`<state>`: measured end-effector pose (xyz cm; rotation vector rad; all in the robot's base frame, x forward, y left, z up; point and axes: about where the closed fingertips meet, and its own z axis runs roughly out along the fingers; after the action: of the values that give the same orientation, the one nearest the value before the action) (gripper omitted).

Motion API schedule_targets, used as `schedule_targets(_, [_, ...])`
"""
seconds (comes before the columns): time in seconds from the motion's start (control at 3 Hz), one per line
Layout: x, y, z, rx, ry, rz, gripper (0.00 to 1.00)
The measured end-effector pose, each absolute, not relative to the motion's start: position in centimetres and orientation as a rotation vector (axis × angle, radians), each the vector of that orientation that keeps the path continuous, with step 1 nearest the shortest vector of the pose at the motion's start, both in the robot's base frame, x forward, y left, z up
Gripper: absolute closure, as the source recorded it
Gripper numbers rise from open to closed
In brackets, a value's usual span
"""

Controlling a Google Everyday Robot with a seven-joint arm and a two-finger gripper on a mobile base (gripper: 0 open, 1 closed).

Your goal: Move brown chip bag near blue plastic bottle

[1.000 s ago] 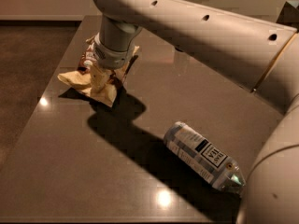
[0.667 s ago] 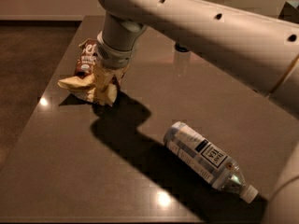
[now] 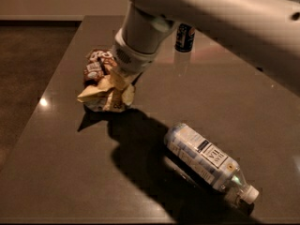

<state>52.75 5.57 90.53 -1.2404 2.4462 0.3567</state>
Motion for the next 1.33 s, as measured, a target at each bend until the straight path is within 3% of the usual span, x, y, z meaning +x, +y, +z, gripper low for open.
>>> schedule_targets(0.67, [47.2, 0.7, 92.4, -1.254, 2.423, 0.366, 1.00])
schedule_targets(1.33, [44.3, -2.4, 92.7, -1.217, 2.433, 0.372, 0.59])
